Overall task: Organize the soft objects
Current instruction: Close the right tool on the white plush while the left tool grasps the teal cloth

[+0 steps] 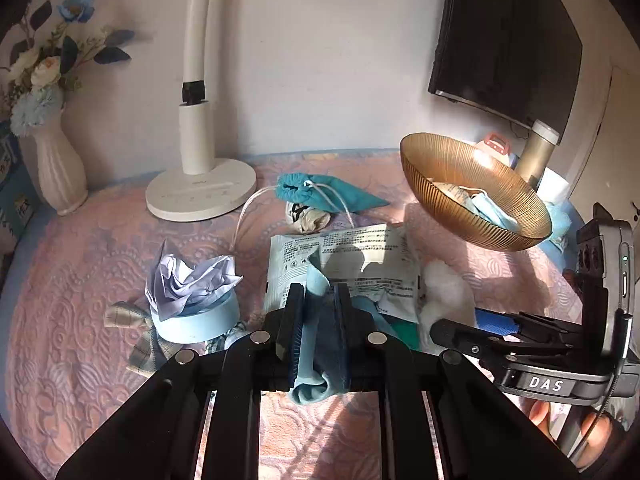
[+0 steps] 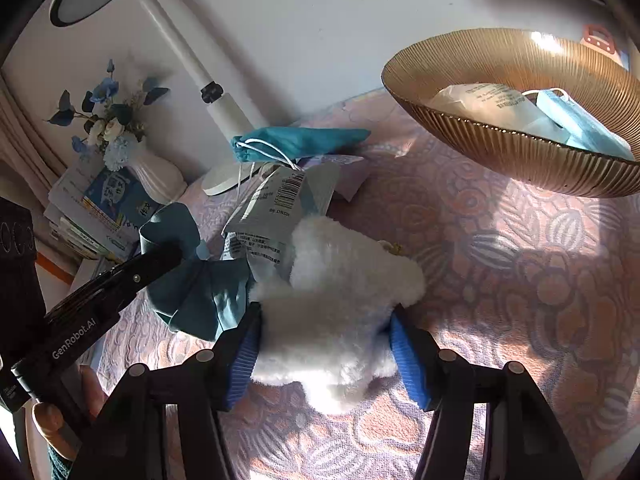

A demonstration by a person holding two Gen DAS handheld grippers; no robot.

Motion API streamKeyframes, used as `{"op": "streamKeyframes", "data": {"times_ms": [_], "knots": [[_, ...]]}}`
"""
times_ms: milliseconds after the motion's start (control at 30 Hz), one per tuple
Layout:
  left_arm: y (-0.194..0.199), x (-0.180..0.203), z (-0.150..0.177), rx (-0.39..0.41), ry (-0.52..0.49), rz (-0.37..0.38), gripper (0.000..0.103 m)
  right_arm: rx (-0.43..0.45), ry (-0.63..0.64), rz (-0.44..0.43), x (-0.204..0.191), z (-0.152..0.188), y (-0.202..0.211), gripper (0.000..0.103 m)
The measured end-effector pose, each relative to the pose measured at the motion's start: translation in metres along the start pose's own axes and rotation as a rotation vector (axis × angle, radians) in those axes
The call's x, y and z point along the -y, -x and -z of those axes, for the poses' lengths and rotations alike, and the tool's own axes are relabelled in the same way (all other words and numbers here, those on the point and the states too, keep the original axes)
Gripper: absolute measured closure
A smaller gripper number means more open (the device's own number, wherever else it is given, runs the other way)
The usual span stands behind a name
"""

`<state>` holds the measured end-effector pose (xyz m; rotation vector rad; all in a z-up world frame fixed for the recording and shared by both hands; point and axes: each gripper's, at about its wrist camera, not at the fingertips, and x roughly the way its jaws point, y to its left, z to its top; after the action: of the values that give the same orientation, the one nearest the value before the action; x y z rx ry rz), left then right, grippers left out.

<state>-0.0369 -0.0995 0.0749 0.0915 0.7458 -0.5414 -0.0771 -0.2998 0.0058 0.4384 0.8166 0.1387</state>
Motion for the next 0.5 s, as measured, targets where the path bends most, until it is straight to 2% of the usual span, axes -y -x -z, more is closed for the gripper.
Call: {"op": "streamKeyframes", "data": {"times_ms": [167,233,267,300,367,500], "knots": [[0.031,0.012,-0.007,0.067,-0.037,0.025,0.090,0.051,0.000,0.014,0.005,0.001,0.016,0.045],[0.035,0.013,-0.006,0.082,-0.063,0.002,0.064,0.056,-0.005,0.015,0.008,0.002,0.020,0.045],[0.032,0.011,-0.005,0.074,-0.070,-0.019,0.034,0.062,-0.006,0.016,0.010,0.003,0.023,0.045],[0.026,0.009,-0.003,0.049,-0.073,-0.046,0.013,0.066,-0.004,0.019,0.011,0.003,0.026,0.045],[0.015,0.006,0.003,0.008,-0.084,-0.075,0.012,0.065,0.010,0.033,0.012,0.005,0.026,0.045],[0.007,0.019,0.017,-0.018,-0.179,-0.061,0.012,0.046,-0.014,0.020,0.021,0.005,0.020,0.045]]}}
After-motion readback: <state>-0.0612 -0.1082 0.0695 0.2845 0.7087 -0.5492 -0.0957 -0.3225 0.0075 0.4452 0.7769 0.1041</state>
